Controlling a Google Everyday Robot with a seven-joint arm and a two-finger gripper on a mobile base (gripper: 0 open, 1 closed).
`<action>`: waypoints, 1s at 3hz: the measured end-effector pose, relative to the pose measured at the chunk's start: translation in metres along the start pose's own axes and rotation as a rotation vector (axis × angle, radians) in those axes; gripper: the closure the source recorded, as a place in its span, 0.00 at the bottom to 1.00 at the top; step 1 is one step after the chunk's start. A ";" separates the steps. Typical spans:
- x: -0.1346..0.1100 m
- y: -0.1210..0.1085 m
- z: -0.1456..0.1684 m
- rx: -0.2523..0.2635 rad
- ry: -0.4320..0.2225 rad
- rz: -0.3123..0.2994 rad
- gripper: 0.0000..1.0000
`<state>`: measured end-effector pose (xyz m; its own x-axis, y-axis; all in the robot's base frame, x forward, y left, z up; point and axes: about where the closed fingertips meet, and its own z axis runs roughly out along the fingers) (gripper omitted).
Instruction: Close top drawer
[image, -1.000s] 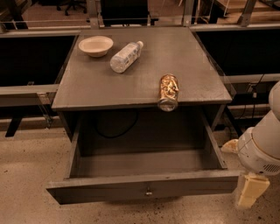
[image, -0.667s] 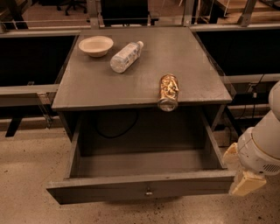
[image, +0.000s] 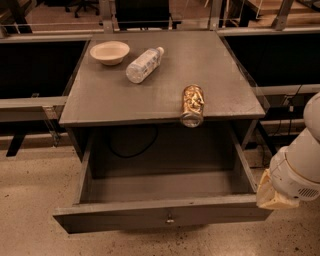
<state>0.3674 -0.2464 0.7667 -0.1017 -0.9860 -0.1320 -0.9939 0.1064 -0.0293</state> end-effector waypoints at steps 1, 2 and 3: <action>-0.002 0.001 0.026 0.021 0.015 -0.018 1.00; -0.006 -0.002 0.049 0.082 -0.010 -0.073 1.00; -0.010 0.000 0.071 0.112 -0.026 -0.173 1.00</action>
Offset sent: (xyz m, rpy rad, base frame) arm 0.0106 0.0205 -0.0749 0.0240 -0.1847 0.1580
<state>0.3714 -0.2278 0.6981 0.0730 -0.9873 -0.1411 -0.9853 -0.0495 -0.1633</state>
